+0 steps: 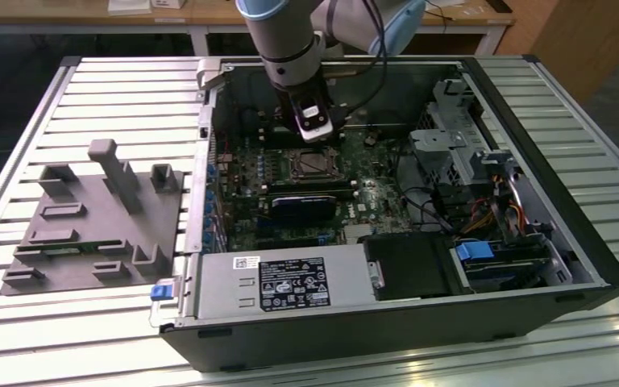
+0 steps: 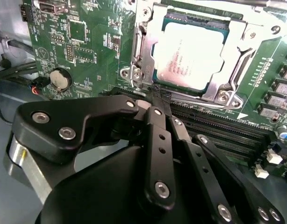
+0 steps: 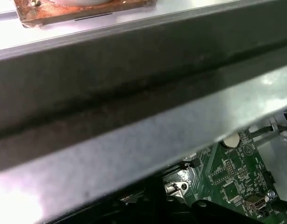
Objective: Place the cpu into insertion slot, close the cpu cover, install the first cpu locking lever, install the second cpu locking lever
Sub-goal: 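Install the first cpu locking lever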
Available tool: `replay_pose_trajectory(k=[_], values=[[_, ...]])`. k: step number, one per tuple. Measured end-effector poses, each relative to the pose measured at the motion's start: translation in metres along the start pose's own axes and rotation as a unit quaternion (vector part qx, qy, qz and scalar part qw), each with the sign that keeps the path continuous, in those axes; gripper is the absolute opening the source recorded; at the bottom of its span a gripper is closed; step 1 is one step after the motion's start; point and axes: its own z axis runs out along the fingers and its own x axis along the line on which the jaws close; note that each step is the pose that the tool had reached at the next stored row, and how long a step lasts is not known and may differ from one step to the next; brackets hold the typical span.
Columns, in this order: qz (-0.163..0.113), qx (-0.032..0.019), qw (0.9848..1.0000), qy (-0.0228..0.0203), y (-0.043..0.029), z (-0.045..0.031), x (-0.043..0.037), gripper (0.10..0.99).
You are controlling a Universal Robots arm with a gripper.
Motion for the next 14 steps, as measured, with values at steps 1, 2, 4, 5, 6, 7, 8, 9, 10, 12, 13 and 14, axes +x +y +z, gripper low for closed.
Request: replay_pose_trajectory(k=[1,2,4,5,6,7,8,9,10,12,13,14], values=[[0.000,-0.0001,1.0000,-0.0002,-0.0004,0.0005,0.0000,0.102],[0.000,-0.0002,1.0000,-0.0005,-0.0008,0.0009,0.0000,0.102],[0.000,-0.0004,1.0000,-0.0007,-0.0011,0.0012,0.0000,0.102],[0.000,-0.0004,1.0000,-0.0007,-0.0011,0.0012,-0.0001,0.102],[0.000,-0.0004,1.0000,-0.0007,-0.0011,0.0011,-0.0001,0.102],[0.000,-0.0003,1.0000,-0.0007,-0.0011,0.0007,-0.0002,0.102],[0.000,-0.0005,1.0000,-0.0007,-0.0008,-0.0004,-0.0004,0.102],[0.000,-0.0007,1.0000,-0.0006,-0.0005,-0.0018,-0.0008,0.102],[0.000,-0.0010,1.0000,-0.0005,-0.0001,-0.0034,-0.0012,0.102],[0.000,-0.0015,1.0000,-0.0004,0.0005,-0.0061,-0.0018,0.102],[0.000,-0.0018,1.0000,-0.0001,0.0007,-0.0067,-0.0019,0.102],[0.001,-0.0025,1.0000,0.0000,0.0007,-0.0068,-0.0020,0.102]])
